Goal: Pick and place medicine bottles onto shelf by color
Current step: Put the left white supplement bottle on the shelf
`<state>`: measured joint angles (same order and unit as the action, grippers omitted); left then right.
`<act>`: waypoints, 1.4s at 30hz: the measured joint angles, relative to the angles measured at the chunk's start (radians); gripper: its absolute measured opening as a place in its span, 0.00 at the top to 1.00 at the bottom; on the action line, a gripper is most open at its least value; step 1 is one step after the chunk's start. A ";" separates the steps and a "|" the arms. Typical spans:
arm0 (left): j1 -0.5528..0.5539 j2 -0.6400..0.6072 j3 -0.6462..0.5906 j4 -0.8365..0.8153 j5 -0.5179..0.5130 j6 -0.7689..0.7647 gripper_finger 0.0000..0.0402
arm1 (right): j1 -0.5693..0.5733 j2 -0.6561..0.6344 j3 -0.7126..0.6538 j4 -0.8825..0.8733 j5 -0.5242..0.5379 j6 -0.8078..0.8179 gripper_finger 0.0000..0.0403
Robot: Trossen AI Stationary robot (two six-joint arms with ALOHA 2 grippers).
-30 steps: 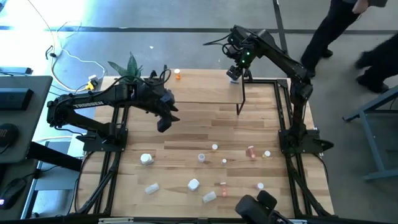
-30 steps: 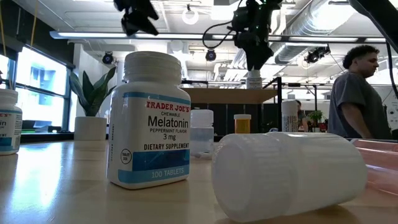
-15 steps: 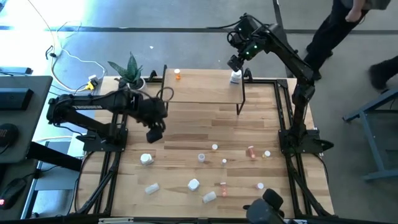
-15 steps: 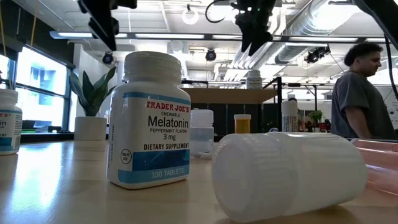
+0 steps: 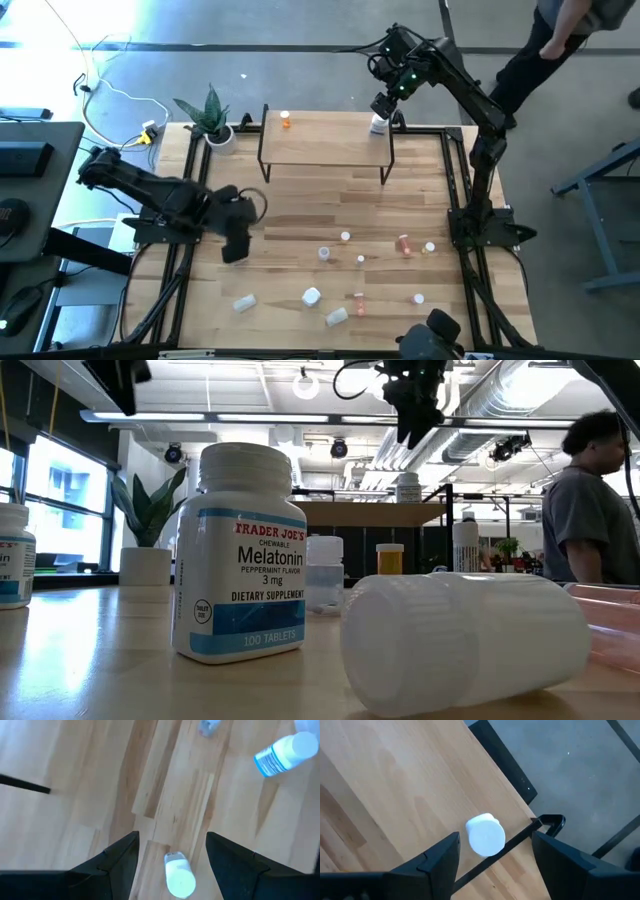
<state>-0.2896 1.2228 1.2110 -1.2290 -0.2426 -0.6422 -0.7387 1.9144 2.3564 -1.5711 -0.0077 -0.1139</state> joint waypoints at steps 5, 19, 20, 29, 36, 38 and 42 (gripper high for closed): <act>-0.149 0.000 0.000 -0.061 -0.162 -0.186 0.46 | 0.000 0.000 0.000 0.000 -0.004 -0.024 0.41; -0.406 -0.026 -0.197 -0.100 -0.207 -0.663 0.46 | 0.000 -0.001 0.000 0.017 -0.004 -0.026 0.41; -0.416 -0.028 -0.209 -0.099 -0.207 -0.672 0.46 | 0.000 -0.001 0.000 0.020 -0.004 -0.026 0.41; -0.475 -0.033 -0.310 0.014 -0.210 -0.697 0.46 | 0.000 -0.001 0.000 0.024 -0.004 -0.018 0.41; -0.479 -0.033 -0.375 0.081 -0.213 -0.691 0.46 | 0.000 -0.001 0.000 0.024 -0.004 -0.015 0.41; -0.475 -0.033 -0.380 0.085 -0.213 -0.692 0.46 | 0.000 -0.001 0.000 0.025 -0.005 -0.015 0.41; -0.464 -0.033 -0.380 0.110 -0.211 -0.695 0.46 | 0.000 -0.001 0.000 0.027 -0.005 -0.014 0.41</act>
<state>-0.7533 1.1896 0.8307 -1.1188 -0.4534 -1.3371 -0.7387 1.9133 2.3562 -1.5437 -0.0124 -0.1284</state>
